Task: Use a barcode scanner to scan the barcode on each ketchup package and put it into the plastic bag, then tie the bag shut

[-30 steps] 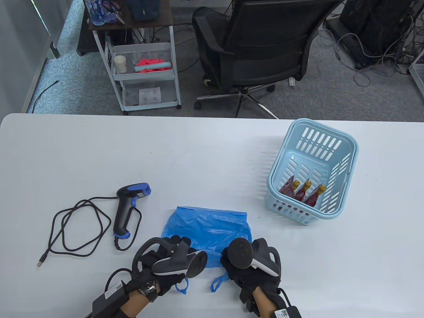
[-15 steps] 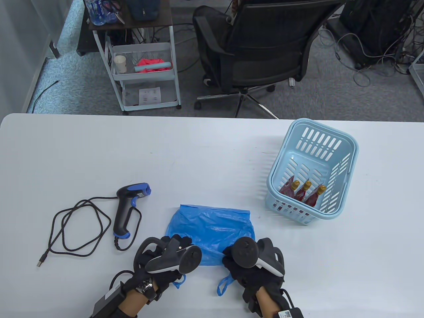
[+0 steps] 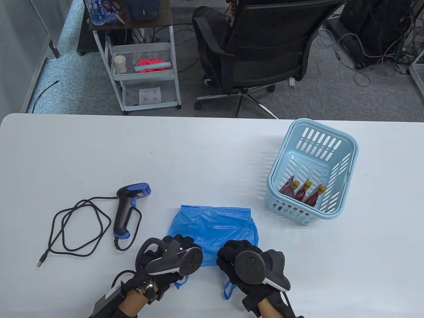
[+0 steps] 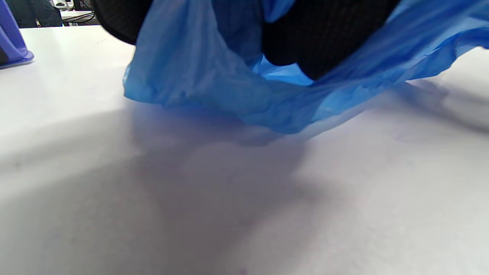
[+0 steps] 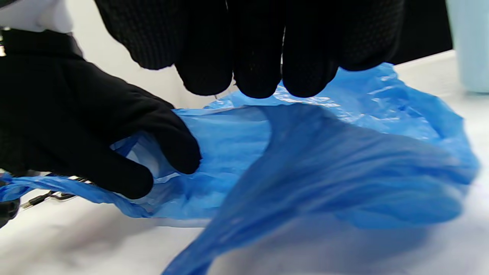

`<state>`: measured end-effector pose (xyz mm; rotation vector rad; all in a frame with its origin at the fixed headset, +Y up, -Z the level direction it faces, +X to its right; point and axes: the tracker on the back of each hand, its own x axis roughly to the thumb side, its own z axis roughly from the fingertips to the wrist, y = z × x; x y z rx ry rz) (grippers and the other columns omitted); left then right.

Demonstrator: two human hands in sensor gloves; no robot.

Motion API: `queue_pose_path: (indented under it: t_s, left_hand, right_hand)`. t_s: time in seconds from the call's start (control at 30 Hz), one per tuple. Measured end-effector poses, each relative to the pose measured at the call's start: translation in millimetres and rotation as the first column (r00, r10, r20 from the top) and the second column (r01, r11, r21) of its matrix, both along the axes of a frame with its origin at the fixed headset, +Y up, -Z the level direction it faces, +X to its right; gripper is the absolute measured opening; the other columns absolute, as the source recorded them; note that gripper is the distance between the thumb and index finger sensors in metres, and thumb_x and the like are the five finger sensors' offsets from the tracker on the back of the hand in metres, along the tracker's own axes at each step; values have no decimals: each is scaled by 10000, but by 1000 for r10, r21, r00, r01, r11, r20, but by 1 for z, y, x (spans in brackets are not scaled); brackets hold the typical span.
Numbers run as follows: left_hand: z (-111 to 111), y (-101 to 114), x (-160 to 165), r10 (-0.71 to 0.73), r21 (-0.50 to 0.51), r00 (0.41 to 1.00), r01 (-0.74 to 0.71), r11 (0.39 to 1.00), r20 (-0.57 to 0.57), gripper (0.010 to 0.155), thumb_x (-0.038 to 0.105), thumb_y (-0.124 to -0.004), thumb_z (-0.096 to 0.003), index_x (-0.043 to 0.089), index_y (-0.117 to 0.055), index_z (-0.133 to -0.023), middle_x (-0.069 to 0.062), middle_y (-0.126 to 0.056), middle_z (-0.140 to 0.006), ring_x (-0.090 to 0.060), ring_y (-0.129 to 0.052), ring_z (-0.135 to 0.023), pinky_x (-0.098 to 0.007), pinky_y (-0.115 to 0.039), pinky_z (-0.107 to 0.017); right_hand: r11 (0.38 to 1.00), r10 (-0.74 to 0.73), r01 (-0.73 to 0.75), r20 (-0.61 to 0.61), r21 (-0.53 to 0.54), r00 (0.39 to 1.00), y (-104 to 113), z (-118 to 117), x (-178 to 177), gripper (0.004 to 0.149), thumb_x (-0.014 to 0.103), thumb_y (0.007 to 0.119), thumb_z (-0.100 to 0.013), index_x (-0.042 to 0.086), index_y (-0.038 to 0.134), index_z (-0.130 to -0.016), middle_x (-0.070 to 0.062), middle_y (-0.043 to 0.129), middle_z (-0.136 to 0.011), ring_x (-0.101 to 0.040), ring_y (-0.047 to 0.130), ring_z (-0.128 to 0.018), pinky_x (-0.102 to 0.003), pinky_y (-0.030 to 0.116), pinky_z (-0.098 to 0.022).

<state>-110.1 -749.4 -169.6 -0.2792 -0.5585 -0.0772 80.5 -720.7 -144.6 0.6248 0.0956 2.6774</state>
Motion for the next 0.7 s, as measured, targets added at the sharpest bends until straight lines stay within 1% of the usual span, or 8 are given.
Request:
queue_pose_path:
  t_s: [0.07, 0.13, 0.3, 0.43, 0.53, 0.7]
  left_hand:
    - [1, 0, 0, 0, 4, 1000, 0, 1000, 3, 591, 449, -853, -433, 256, -750, -981, -7, -753, -1007, -334, -859, -900, -535, -726, -669]
    - [1, 0, 1, 3, 11, 1000, -3, 1000, 5, 591, 451, -852, -432, 254, -748, -980, -5, -754, -1002, -335, -861, -895, -533, -729, -668]
    - [1, 3, 1, 30, 12, 1000, -30, 999, 8, 611, 457, -851, -431, 261, -722, -995, 0, -753, -990, -328, -862, -889, -525, -731, -668]
    - [1, 5, 0, 57, 12, 998, -57, 998, 8, 610, 456, -853, -430, 259, -725, -993, 5, -758, -982, -325, -866, -884, -525, -732, -668]
    - [1, 5, -1, 66, 11, 998, -66, 998, 6, 615, 456, -854, -428, 257, -722, -994, 6, -757, -982, -325, -865, -885, -526, -732, -667]
    - [0, 5, -2, 75, 11, 997, -75, 997, 4, 617, 459, -856, -426, 259, -722, -994, 8, -757, -982, -323, -863, -888, -528, -733, -665]
  right_hand:
    - [999, 37, -36, -32, 26, 999, 0, 4, -8, 390, 413, 766, -521, 173, 842, -818, -137, 783, -979, -432, 748, -883, -572, 670, -621]
    - [996, 83, -81, -63, 32, 995, -2, 8, -17, 413, 435, 766, -515, 183, 839, -833, -143, 749, -1012, -441, 709, -916, -579, 645, -642]
    - [983, 180, -182, -104, -10, 978, -14, 8, -32, 488, 457, 761, -514, 205, 772, -932, -180, 582, -1115, -479, 550, -1000, -612, 547, -701]
    - [966, 247, -254, -122, -43, 961, -21, 6, -39, 525, 454, 767, -514, 217, 725, -980, -196, 512, -1142, -492, 485, -1022, -630, 501, -720]
    - [954, 289, -296, -105, -49, 951, -26, 3, -40, 531, 451, 770, -513, 214, 720, -985, -199, 509, -1142, -495, 487, -1020, -630, 502, -718]
    - [934, 343, -346, -50, -89, 938, -32, -4, -33, 542, 443, 763, -520, 198, 702, -999, -209, 548, -1123, -496, 533, -997, -628, 522, -707]
